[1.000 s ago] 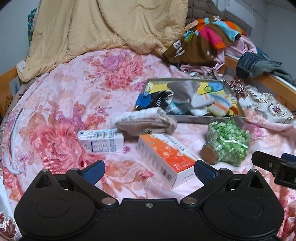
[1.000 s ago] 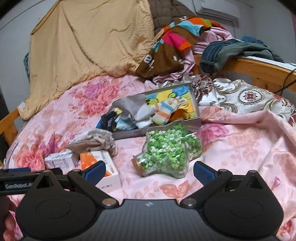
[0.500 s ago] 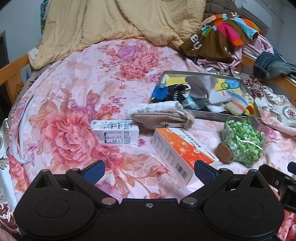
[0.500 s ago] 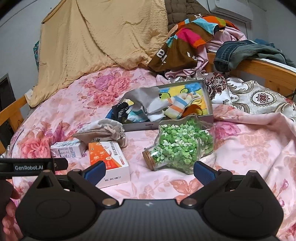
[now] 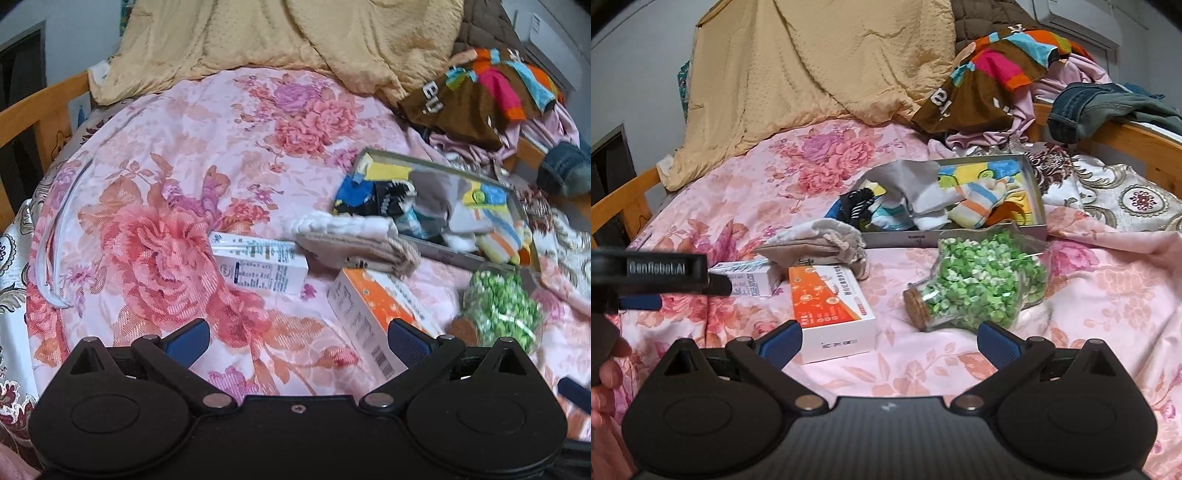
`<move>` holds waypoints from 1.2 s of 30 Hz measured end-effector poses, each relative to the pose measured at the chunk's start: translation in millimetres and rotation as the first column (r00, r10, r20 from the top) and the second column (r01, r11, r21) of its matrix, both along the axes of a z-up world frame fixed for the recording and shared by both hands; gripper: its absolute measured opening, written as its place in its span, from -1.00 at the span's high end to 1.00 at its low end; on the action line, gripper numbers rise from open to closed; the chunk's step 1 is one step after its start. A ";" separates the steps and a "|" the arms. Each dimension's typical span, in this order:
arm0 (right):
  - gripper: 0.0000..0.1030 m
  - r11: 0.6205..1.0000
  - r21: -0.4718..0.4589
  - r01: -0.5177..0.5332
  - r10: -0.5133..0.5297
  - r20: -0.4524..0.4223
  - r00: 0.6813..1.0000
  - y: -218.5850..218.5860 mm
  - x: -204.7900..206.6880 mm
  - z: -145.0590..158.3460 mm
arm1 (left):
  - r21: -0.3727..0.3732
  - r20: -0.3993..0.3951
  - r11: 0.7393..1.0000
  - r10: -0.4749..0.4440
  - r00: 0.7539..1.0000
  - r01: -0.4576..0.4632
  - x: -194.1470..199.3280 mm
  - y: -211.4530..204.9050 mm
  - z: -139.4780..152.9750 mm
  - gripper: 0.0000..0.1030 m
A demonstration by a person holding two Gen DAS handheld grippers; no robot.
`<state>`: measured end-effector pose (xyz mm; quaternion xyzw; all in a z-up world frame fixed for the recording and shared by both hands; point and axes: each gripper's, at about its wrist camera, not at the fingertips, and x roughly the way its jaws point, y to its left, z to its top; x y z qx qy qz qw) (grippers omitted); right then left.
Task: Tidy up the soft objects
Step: 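Raise both tools from the tray and move them over the remaining items, then grasp the beige drawstring bag with the right tool while the left tool grasps the white folded cloth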
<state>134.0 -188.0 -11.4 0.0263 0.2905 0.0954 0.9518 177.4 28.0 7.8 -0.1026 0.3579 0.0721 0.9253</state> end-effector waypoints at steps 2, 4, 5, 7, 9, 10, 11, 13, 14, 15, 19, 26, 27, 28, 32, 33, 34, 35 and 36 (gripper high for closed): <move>-0.99 1.000 0.000 -0.008 0.008 -0.003 1.000 2.3 1.2 -0.8 | -0.003 -0.001 1.000 0.012 1.000 -0.012 1.4 2.4 1.0 -0.98; -0.99 1.000 0.006 -0.016 0.017 -0.007 1.000 4.3 2.3 -1.2 | -0.004 -0.010 1.000 0.024 1.000 -0.024 3.1 4.8 0.8 -0.98; -0.99 1.000 0.009 -0.020 0.020 -0.008 1.000 5.1 2.8 -1.1 | -0.005 -0.013 1.000 0.030 0.999 -0.030 4.1 5.2 0.5 -0.98; -1.00 1.000 0.012 -0.026 0.026 -0.007 1.000 6.4 3.4 -0.7 | -0.011 -0.022 0.999 0.034 0.999 -0.034 5.6 6.4 -0.1 -0.98; -0.99 1.000 0.005 -0.025 0.025 0.002 1.000 7.8 3.0 0.7 | -0.016 -0.025 0.999 0.031 0.999 -0.031 6.9 7.9 -0.4 -0.98; -0.99 1.000 0.001 -0.023 0.023 0.007 1.000 8.4 3.2 1.6 | -0.012 -0.027 0.999 0.032 0.999 -0.032 7.4 7.7 -0.5 -0.98; -1.00 1.000 -0.003 -0.020 0.020 0.011 1.000 8.4 4.1 2.6 | -0.007 -0.034 1.000 0.029 0.999 -0.030 9.0 8.2 -0.6 -0.98; -1.00 1.000 -0.006 -0.015 0.016 0.020 1.000 8.2 7.5 6.4 | -0.005 -0.048 1.000 0.026 0.998 -0.026 13.7 10.9 -0.4 -0.98; -1.00 1.000 -0.008 -0.018 0.018 0.026 1.000 8.0 9.4 8.4 | -0.007 -0.055 1.000 0.024 0.998 -0.024 16.6 12.8 0.5 -0.98; -1.00 1.000 -0.013 -0.024 0.024 0.032 0.999 7.7 12.0 10.7 | -0.010 -0.059 1.000 0.019 0.998 -0.020 19.8 15.2 2.1 -0.98; -0.99 0.997 -0.058 -0.059 0.063 0.065 0.996 11.5 24.2 17.2 | -0.020 -0.053 1.000 -0.002 0.999 0.001 36.9 27.0 8.3 -0.98; -0.99 0.975 -0.151 -0.165 0.181 0.098 0.979 30.4 59.0 15.1 | 0.026 0.025 0.995 -0.096 0.995 0.095 82.0 52.8 5.1 -0.98; -0.99 0.971 -0.162 -0.178 0.195 0.100 0.976 33.5 63.8 13.0 | 0.016 0.038 0.994 -0.104 0.994 0.104 88.1 55.8 3.2 -0.98; -0.99 0.967 -0.170 -0.191 0.210 0.099 0.973 37.4 69.7 10.5 | -0.004 0.050 0.994 -0.113 0.992 0.113 94.8 58.5 0.6 -0.98; -0.99 0.954 -0.175 -0.242 0.258 0.078 0.963 49.5 92.9 -0.7 | -0.136 0.077 0.979 -0.143 0.987 0.152 120.0 64.5 -15.2 -0.98; -0.99 0.951 -0.175 -0.254 0.270 0.073 0.960 52.4 98.2 -3.4 | -0.165 0.080 0.972 -0.159 0.984 0.170 126.2 65.0 -19.3 -0.98; -0.99 0.948 -0.178 -0.264 0.281 0.072 0.957 56.0 104.8 -6.0 | -0.188 0.084 0.964 -0.172 0.981 0.186 133.1 65.1 -23.4 -0.98; -0.99 0.945 -0.181 -0.272 0.288 0.073 0.955 58.5 110.4 -7.9 | -0.205 0.090 0.959 -0.183 0.979 0.198 140.2 64.5 -27.1 -0.98; -0.99 0.943 -0.184 -0.278 0.296 0.075 0.952 62.2 116.8 -9.8 | -0.215 0.097 0.954 -0.191 0.977 0.208 147.3 63.6 -30.5 -0.98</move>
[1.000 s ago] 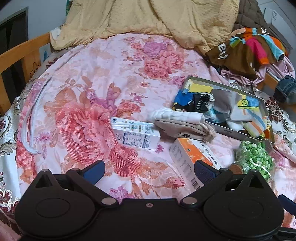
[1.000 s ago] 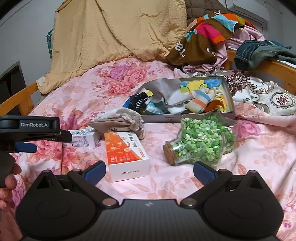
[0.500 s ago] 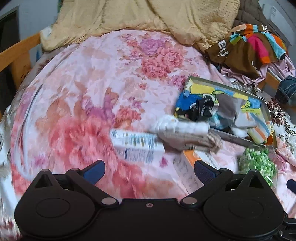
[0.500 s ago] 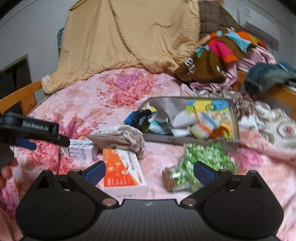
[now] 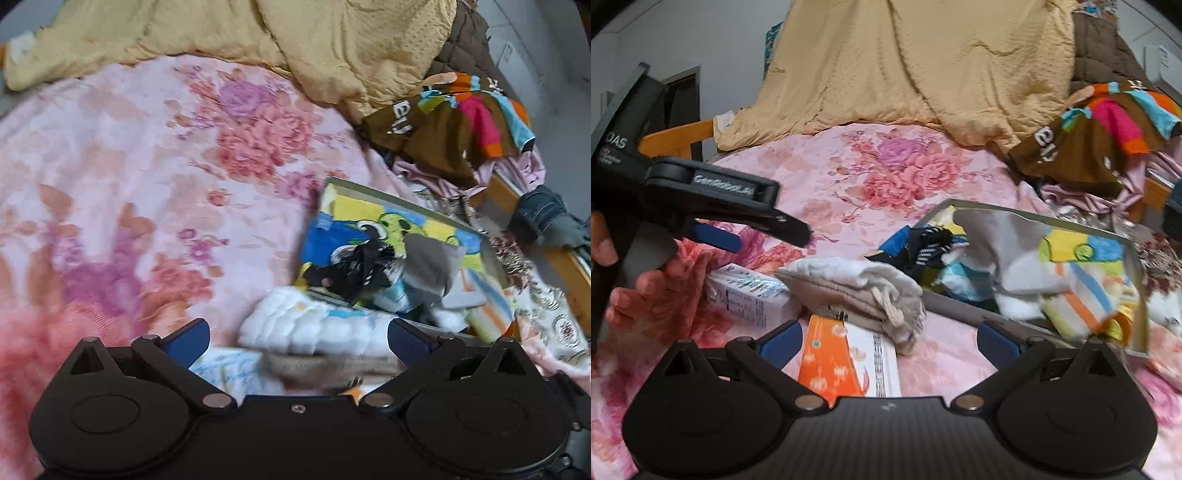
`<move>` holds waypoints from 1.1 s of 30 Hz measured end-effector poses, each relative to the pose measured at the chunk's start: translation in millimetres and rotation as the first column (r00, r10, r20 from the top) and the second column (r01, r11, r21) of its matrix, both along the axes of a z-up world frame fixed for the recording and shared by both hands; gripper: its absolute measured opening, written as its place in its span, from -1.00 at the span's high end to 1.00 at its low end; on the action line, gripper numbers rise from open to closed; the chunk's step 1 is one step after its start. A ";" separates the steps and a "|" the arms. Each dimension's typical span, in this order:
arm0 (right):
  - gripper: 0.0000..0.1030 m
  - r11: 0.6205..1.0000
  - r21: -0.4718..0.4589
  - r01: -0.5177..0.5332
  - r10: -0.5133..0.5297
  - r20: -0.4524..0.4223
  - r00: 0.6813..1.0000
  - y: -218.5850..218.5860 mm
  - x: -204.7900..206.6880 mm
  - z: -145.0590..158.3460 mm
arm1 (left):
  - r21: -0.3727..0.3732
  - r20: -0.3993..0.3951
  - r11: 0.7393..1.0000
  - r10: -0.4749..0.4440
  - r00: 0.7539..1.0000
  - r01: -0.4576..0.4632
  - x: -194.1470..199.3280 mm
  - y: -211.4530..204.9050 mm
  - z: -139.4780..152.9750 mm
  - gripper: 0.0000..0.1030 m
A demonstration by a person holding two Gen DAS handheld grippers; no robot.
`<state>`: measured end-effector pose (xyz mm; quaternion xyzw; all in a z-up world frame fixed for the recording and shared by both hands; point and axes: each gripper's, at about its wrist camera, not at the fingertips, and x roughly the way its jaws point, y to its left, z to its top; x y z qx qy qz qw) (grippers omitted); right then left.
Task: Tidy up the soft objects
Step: 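Grasp the beige drawstring bag with the right tool while the left tool grasps the white folded cloth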
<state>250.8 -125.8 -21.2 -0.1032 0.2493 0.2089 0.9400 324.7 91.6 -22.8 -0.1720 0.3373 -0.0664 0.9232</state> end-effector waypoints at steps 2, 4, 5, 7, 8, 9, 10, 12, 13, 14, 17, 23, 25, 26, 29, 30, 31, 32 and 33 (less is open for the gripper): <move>-0.99 1.000 -0.002 -0.008 0.008 0.002 1.000 4.7 11.6 -3.6 | -0.007 0.004 1.000 -0.023 1.000 0.023 13.2 -2.3 -6.2 -0.98; -0.99 1.000 -0.004 -0.013 0.013 0.004 1.000 7.5 22.3 -6.7 | -0.004 0.002 0.999 -0.053 0.999 0.053 25.9 -5.0 -11.9 -0.98; -0.99 1.000 -0.006 -0.019 0.019 0.005 1.000 8.0 27.0 -8.2 | -0.004 -0.004 0.998 -0.061 0.998 0.061 30.1 -5.0 -14.2 -0.98; -0.99 1.000 -0.013 -0.029 0.029 0.001 1.000 9.7 36.8 -10.7 | -0.021 -0.016 0.996 -0.084 0.996 0.083 38.3 -2.5 -20.0 -0.98; -0.99 0.999 -0.016 -0.036 0.036 -0.008 0.999 11.2 42.0 -12.1 | -0.033 -0.025 0.995 -0.091 0.996 0.090 41.8 -0.5 -23.5 -0.98; -0.99 0.999 -0.017 -0.048 0.048 -0.024 0.999 11.9 47.4 -13.7 | -0.046 -0.033 0.995 -0.094 0.995 0.093 45.2 1.7 -26.7 -0.98; -0.99 0.998 -0.017 -0.057 0.057 -0.038 0.998 12.1 51.0 -14.7 | -0.060 -0.043 0.994 -0.097 0.994 0.094 48.9 3.6 -29.3 -0.98; -0.99 0.997 -0.012 -0.071 0.070 -0.062 0.996 13.0 58.6 -17.5 | -0.081 -0.062 0.992 -0.106 0.992 0.101 54.9 8.0 -33.0 -0.98; -0.99 0.997 -0.007 -0.076 0.075 -0.073 0.995 13.1 61.6 -19.0 | -0.092 -0.069 0.990 -0.109 0.992 0.103 56.8 9.4 -34.5 -0.98; -0.99 0.997 -0.003 -0.079 0.078 -0.083 0.993 13.4 64.5 -20.5 | -0.104 -0.075 0.989 -0.115 0.991 0.107 58.7 10.6 -36.0 -0.98; -0.99 0.997 0.003 -0.083 0.083 -0.099 0.992 14.7 71.3 -24.2 | -0.129 -0.092 0.985 -0.128 0.987 0.116 62.6 12.5 -41.0 -0.97; -0.99 0.996 0.020 -0.085 0.086 -0.113 0.990 15.7 75.3 -26.2 | -0.144 -0.107 0.975 -0.185 0.977 0.169 60.1 7.8 -51.0 -0.82; -0.95 0.996 0.023 -0.085 0.088 -0.116 0.989 15.2 74.7 -27.0 | -0.140 -0.106 0.974 -0.193 0.976 0.177 59.4 6.0 -51.0 -0.73; -0.93 0.996 0.024 -0.085 0.087 -0.118 0.989 14.5 74.8 -27.4 | -0.146 -0.107 0.973 -0.194 0.975 0.178 58.8 5.8 -50.9 -0.71; -0.86 0.996 0.032 -0.082 0.085 -0.127 0.988 14.8 75.3 -28.4 | -0.161 -0.109 0.970 -0.202 0.973 0.184 57.7 5.4 -50.4 -0.52; -0.84 0.996 0.034 -0.082 0.085 -0.129 0.988 14.7 75.4 -28.8 | -0.166 -0.106 0.968 -0.210 0.972 0.191 56.9 4.8 -50.0 -0.37; -0.84 0.996 0.036 -0.084 0.088 -0.134 0.987 14.6 75.1 -29.5 | -0.167 -0.101 0.966 -0.216 0.971 0.197 55.4 4.0 -49.3 -0.19; -0.83 0.996 0.037 -0.087 0.091 -0.136 0.986 15.1 74.7 -30.1 | -0.164 -0.093 0.966 -0.219 0.971 0.203 53.9 3.5 -48.5 -0.12; -0.80 0.995 0.038 -0.091 0.096 -0.136 0.986 15.1 74.2 -30.6 | -0.159 -0.083 0.965 -0.224 0.971 0.209 52.5 2.3 -47.4 -0.01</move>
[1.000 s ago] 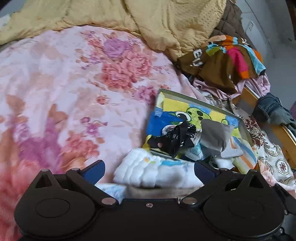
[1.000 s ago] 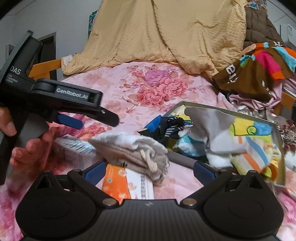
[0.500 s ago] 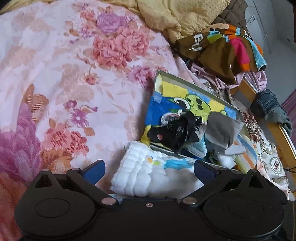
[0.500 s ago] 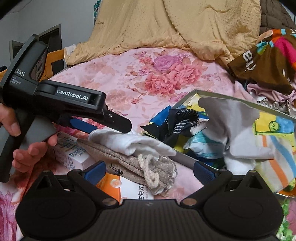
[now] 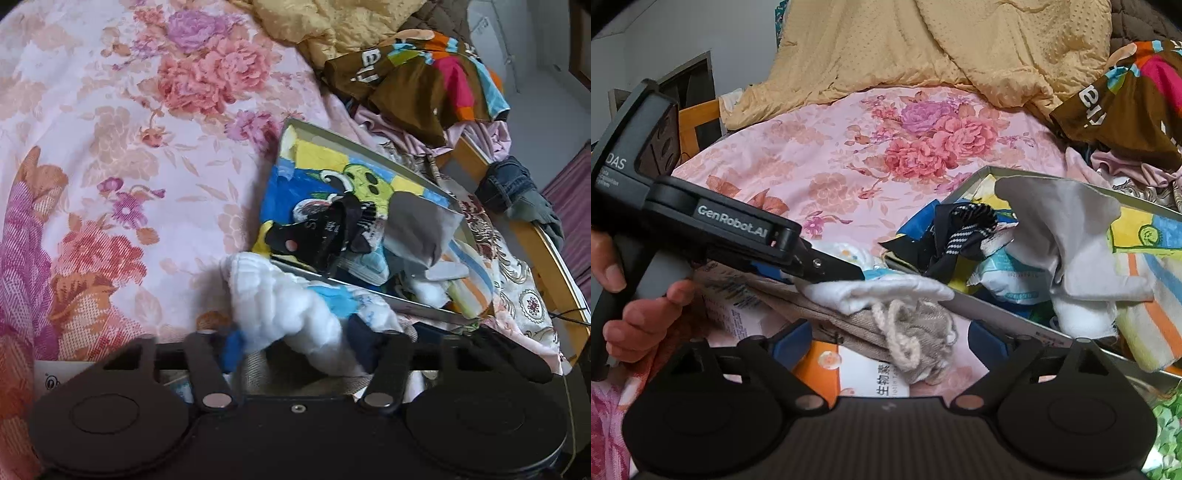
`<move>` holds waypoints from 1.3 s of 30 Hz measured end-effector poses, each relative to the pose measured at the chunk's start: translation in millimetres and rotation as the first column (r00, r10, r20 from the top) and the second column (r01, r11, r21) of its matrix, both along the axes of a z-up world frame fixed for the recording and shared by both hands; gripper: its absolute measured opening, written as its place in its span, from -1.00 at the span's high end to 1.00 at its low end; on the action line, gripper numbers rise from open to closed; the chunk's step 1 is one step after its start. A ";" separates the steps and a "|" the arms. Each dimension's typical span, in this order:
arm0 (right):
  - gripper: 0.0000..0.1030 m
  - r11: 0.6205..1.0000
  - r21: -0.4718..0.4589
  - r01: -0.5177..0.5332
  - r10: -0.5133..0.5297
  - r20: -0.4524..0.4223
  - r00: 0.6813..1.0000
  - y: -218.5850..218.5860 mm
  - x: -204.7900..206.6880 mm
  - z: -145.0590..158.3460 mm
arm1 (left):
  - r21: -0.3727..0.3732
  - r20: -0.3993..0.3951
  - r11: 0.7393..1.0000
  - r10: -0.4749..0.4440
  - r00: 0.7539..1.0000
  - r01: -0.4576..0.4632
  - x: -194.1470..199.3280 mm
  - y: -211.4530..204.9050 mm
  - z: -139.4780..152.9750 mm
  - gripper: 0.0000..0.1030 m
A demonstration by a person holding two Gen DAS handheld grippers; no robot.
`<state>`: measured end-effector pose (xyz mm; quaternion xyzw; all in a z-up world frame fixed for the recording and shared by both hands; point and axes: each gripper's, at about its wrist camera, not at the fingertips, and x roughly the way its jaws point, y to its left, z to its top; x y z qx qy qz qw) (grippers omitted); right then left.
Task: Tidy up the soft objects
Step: 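Grasp the beige drawstring bag with the right tool while the left tool grasps the white folded cloth, then carry the drawstring bag with the right tool while the left tool carries the white cloth to the tray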
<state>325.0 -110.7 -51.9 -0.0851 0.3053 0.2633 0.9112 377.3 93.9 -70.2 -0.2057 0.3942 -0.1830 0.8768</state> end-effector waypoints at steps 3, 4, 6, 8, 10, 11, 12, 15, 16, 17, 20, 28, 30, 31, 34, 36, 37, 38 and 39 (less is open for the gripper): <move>-0.70 1.000 -0.009 -0.015 0.016 0.004 1.000 2.9 -3.1 -1.2 | 0.012 0.011 1.000 -0.009 1.000 0.009 -2.3 -3.6 1.4 0.16; -0.68 1.000 -0.016 -0.015 0.015 0.009 1.000 4.0 -4.5 -1.6 | 0.015 0.014 1.000 -0.009 1.000 0.009 -2.9 -4.3 1.8 0.21; -0.61 1.000 -0.026 -0.012 0.012 0.026 1.000 5.4 -6.8 -1.9 | 0.020 0.015 1.000 -0.010 1.000 0.010 -3.7 -5.0 2.5 0.27; -0.53 1.000 -0.031 -0.002 0.003 0.038 0.999 6.2 -8.2 -1.3 | 0.029 0.017 1.000 -0.005 1.000 0.005 -4.0 -5.4 3.9 0.36; -0.42 1.000 -0.028 0.008 -0.006 0.043 0.999 5.2 -8.3 -0.7 | 0.035 0.023 0.999 0.004 1.000 -0.005 -5.6 -5.1 5.3 0.43; -0.39 1.000 -0.027 0.012 -0.011 0.045 0.999 4.7 -8.2 -0.4 | 0.036 0.026 0.999 0.007 1.000 -0.008 -5.7 -5.1 6.2 0.45; -0.33 0.999 -0.031 0.017 -0.016 0.047 0.999 4.6 -8.5 -0.5 | 0.043 0.029 0.999 0.012 1.000 -0.013 -6.5 -5.5 7.3 0.49; -0.21 0.997 -0.065 0.034 -0.030 0.058 0.998 7.1 -9.3 -1.5 | 0.072 0.048 0.997 0.025 0.999 -0.028 -9.7 -8.0 11.4 0.59; -0.14 0.996 -0.078 0.042 -0.038 0.063 0.997 8.1 -10.0 -2.2 | 0.079 0.055 0.996 0.030 0.998 -0.034 -11.4 -8.8 12.6 0.61; -0.12 0.995 -0.086 0.051 -0.045 0.066 0.997 9.0 -10.7 -2.6 | 0.088 0.064 0.995 0.035 0.997 -0.040 -13.0 -10.0 14.1 0.62; 0.11 0.993 -0.097 0.060 -0.053 0.079 0.995 10.3 -12.8 -3.0 | 0.119 0.092 0.991 0.055 0.994 -0.066 -18.2 -12.7 19.1 0.64; 0.38 0.988 -0.147 0.056 -0.033 0.156 0.987 16.8 -27.5 -3.6 | 0.134 0.182 0.982 0.106 0.978 -0.131 -34.5 -13.6 37.7 0.65; 0.41 0.984 -0.162 0.070 -0.039 0.185 0.982 17.5 -31.6 -1.7 | 0.135 0.201 0.980 0.116 0.973 -0.144 -38.9 -13.5 42.5 0.65; 0.42 0.982 -0.170 0.077 -0.043 0.199 0.979 17.8 -32.9 -0.4 | 0.134 0.211 0.980 0.120 0.970 -0.150 -41.2 -13.4 45.1 0.66; 0.43 0.971 -0.213 0.103 -0.049 0.246 0.968 19.2 -39.3 4.2 | 0.141 0.245 0.976 0.127 0.961 -0.165 -49.0 -14.6 53.9 0.66; 0.44 0.962 -0.244 0.120 -0.052 0.268 0.962 19.7 -44.0 5.0 | 0.141 0.263 0.974 0.135 0.955 -0.176 -54.3 -14.7 59.9 0.66; 0.44 0.959 -0.253 0.127 -0.055 0.274 0.960 19.5 -46.5 5.1 | 0.135 0.270 0.974 0.142 0.953 -0.183 -56.9 -13.8 62.6 0.66; 0.44 0.958 -0.255 0.134 -0.061 0.278 0.959 18.7 -48.4 5.9 | 0.127 0.275 0.974 0.147 0.950 -0.188 -60.0 -12.9 65.4 0.66; 0.44 0.956 -0.255 0.143 -0.068 0.282 0.957 17.9 -50.1 7.1 | 0.123 0.282 0.974 0.151 0.948 -0.191 -63.0 -12.5 67.9 0.66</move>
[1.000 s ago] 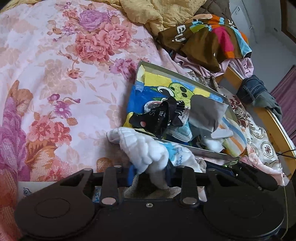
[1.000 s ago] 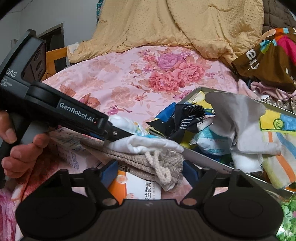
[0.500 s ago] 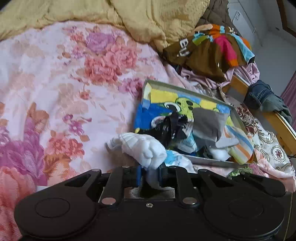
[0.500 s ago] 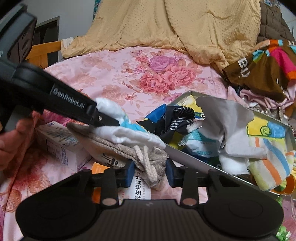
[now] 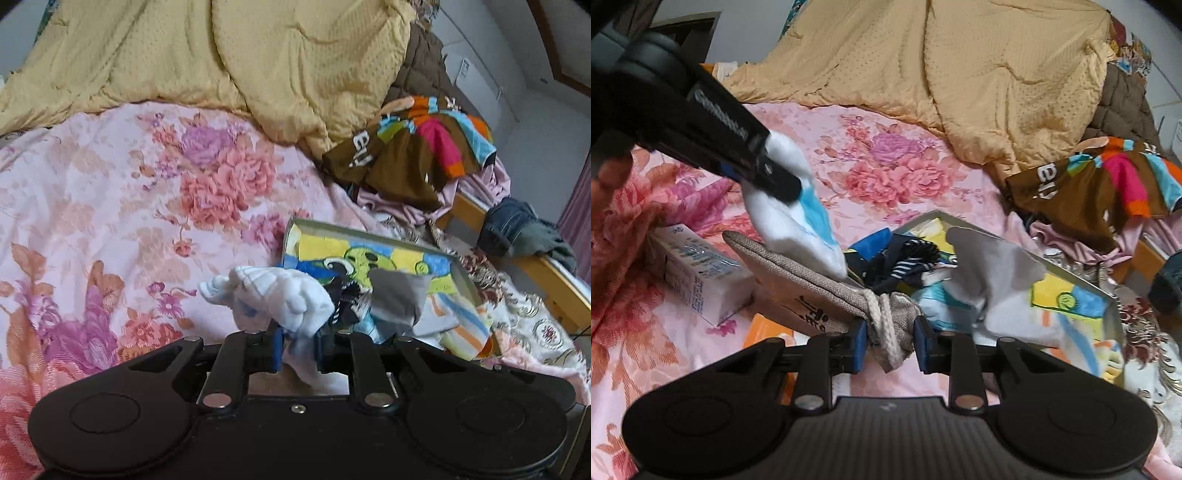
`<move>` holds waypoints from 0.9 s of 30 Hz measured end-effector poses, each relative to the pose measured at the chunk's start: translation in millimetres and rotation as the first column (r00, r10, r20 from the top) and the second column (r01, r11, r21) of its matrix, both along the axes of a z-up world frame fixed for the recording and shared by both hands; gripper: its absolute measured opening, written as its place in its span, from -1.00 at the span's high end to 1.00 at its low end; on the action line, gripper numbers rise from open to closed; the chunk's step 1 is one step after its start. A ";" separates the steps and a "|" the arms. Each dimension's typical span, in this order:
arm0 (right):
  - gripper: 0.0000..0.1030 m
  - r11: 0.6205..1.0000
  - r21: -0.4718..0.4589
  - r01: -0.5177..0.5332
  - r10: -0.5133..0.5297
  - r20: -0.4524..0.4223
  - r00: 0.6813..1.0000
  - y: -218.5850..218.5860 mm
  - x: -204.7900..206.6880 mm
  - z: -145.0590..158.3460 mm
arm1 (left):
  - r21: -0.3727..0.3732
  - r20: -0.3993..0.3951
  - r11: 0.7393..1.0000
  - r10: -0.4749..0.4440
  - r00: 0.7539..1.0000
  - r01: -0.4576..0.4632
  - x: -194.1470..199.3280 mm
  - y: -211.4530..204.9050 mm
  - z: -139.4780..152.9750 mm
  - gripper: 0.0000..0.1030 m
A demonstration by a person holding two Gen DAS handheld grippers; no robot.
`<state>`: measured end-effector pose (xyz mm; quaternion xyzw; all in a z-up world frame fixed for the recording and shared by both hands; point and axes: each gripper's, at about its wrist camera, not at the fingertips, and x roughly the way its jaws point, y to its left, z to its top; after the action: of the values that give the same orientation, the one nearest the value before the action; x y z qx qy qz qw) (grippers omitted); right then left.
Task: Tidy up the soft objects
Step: 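Carry the drawstring bag with the right tool while the left tool carries the white cloth to the tray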
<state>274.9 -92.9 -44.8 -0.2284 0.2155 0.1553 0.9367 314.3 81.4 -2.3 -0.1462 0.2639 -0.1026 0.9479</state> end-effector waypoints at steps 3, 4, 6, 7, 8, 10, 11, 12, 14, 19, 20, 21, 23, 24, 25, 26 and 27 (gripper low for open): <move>0.44 1.000 -0.007 0.021 -0.021 0.031 0.999 -4.4 -6.6 6.5 | 0.022 0.034 1.000 0.008 0.999 -0.009 -9.1 -1.4 7.9 0.67; 0.44 1.000 -0.013 0.028 -0.028 0.052 0.998 -6.1 -10.4 10.9 | 0.025 0.046 1.000 0.010 0.999 -0.011 -12.3 -2.4 10.4 0.67; 0.44 0.999 -0.025 0.041 -0.038 0.093 0.995 -8.4 -17.4 19.5 | 0.021 0.068 1.000 0.006 0.998 -0.007 -17.1 -3.5 15.5 0.67; 0.44 0.998 -0.030 0.050 -0.046 0.114 0.992 -11.2 -21.4 25.1 | 0.012 0.084 1.000 0.005 0.996 -0.006 -19.7 -3.7 18.6 0.66; 0.44 0.998 -0.030 0.058 -0.054 0.127 0.990 -13.9 -24.5 30.3 | 0.001 0.096 1.000 0.004 0.995 -0.004 -21.6 -3.5 21.3 0.66; 0.44 0.996 -0.023 0.081 -0.077 0.151 0.986 -21.9 -32.6 40.9 | -0.014 0.118 1.000 0.004 0.993 -0.002 -26.4 -3.7 27.3 0.66; 0.44 0.995 -0.022 0.096 -0.091 0.162 0.983 -26.5 -37.5 45.9 | -0.018 0.129 1.000 0.007 0.992 -0.004 -29.6 -4.1 30.5 0.66; 0.43 0.994 -0.022 0.109 -0.104 0.170 0.980 -31.8 -42.3 50.9 | -0.019 0.137 1.000 0.009 0.990 -0.007 -32.7 -5.0 33.8 0.66; 0.43 0.991 -0.027 0.127 -0.121 0.176 0.977 -42.0 -48.6 60.8 | -0.023 0.151 1.000 0.015 0.988 -0.012 -39.1 -5.8 39.9 0.67; 0.43 0.984 -0.022 0.175 -0.167 0.192 0.967 -75.9 -58.8 88.8 | -0.036 0.175 0.999 0.009 0.985 -0.003 -49.7 -11.2 50.0 0.72; 0.43 0.982 -0.013 0.189 -0.183 0.196 0.964 -84.5 -61.2 93.0 | -0.030 0.182 1.000 0.002 0.983 0.003 -51.5 -14.2 51.0 0.72; 0.43 0.979 -0.003 0.205 -0.200 0.200 0.959 -93.3 -62.4 95.8 | -0.027 0.187 1.000 -0.007 0.982 0.012 -53.0 -16.3 50.9 0.73; 0.42 0.972 0.022 0.236 -0.235 0.210 0.949 -106.6 -62.4 96.0 | -0.023 0.188 0.999 -0.026 0.982 0.031 -54.1 -22.7 49.4 0.75; 0.42 0.968 0.049 0.248 -0.253 0.208 0.945 -113.2 -61.1 95.0 | -0.011 0.185 0.999 -0.038 0.982 0.041 -53.0 -26.6 48.1 0.76; 0.42 0.963 0.091 0.254 -0.268 0.200 0.943 -120.2 -60.2 92.7 | 0.003 0.180 0.999 -0.045 0.983 0.045 -51.4 -29.8 46.4 0.77; 0.42 0.959 0.124 0.256 -0.276 0.190 0.942 -125.7 -58.6 91.0 | 0.014 0.170 0.999 -0.048 0.984 0.046 -49.3 -32.7 43.8 0.77; 0.42 0.955 0.145 0.260 -0.283 0.176 0.943 -128.2 -55.7 89.4 | 0.023 0.155 0.999 -0.052 0.987 0.049 -46.8 -35.1 40.3 0.78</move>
<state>219.2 -221.1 44.6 -0.1540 0.1427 0.0141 0.9776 267.5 46.4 38.0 -0.1221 0.1938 -0.1349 0.9640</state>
